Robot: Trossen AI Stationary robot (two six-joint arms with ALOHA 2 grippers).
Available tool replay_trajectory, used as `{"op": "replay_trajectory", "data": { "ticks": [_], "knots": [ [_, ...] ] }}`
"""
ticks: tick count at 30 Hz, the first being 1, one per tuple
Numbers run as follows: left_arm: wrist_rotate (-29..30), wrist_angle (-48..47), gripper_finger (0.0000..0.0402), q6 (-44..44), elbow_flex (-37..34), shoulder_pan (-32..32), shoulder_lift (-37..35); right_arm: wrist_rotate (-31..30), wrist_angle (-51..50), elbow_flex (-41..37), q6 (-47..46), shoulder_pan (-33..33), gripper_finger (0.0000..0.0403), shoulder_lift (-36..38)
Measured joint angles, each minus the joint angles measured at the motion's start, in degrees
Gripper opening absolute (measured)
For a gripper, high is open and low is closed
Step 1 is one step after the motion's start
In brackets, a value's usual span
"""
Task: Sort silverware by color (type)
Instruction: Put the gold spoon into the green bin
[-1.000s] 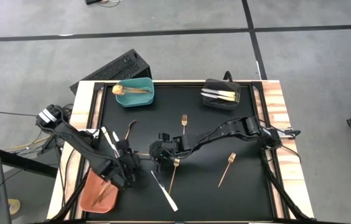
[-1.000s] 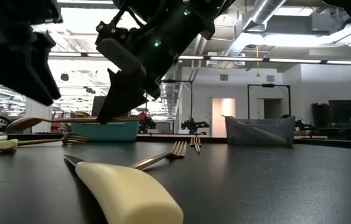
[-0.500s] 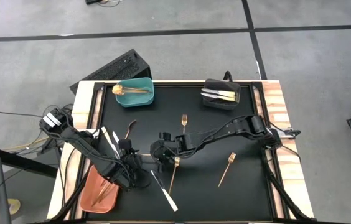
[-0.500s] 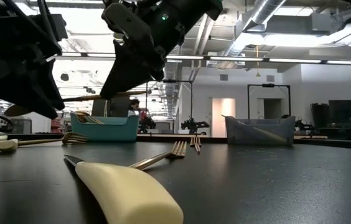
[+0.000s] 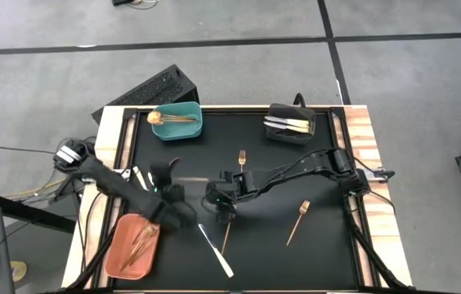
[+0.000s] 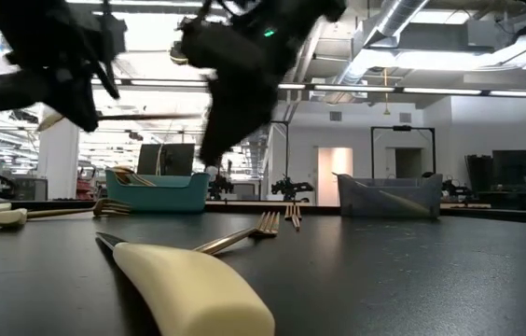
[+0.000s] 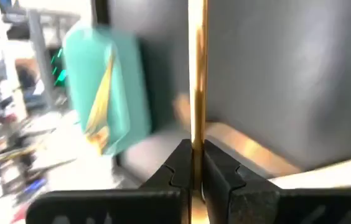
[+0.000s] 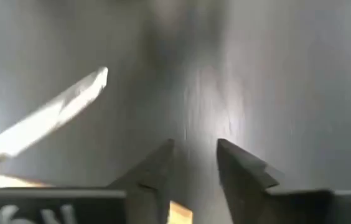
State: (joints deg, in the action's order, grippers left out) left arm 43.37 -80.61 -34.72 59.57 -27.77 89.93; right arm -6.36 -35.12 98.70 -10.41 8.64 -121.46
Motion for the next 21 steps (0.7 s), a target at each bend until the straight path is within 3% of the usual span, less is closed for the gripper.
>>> {"op": "replay_trajectory", "data": {
  "ticks": [5, 9, 14, 21],
  "knots": [
    [-0.37, -1.63, 0.0002, 15.49, 0.44, 12.45, -0.37, -2.75, -6.06, 0.12, -0.28, -0.84, 0.0213, 3.92],
    [3.27, 0.22, 0.0001, 26.58, 0.26, 23.44, -0.36, -6.34, -4.36, -3.17, -0.37, -0.11, 0.0236, 5.43],
    [9.89, 2.54, 0.0001, 38.87, 0.26, 36.49, -0.39, -8.62, 3.54, -14.48, -3.33, 0.78, 0.0239, 9.98],
    [9.49, 14.82, 0.0001, 57.98, 0.26, 51.12, -0.37, -8.61, 16.06, -33.38, -11.14, 0.64, 0.0239, 18.05]
  ]
}}
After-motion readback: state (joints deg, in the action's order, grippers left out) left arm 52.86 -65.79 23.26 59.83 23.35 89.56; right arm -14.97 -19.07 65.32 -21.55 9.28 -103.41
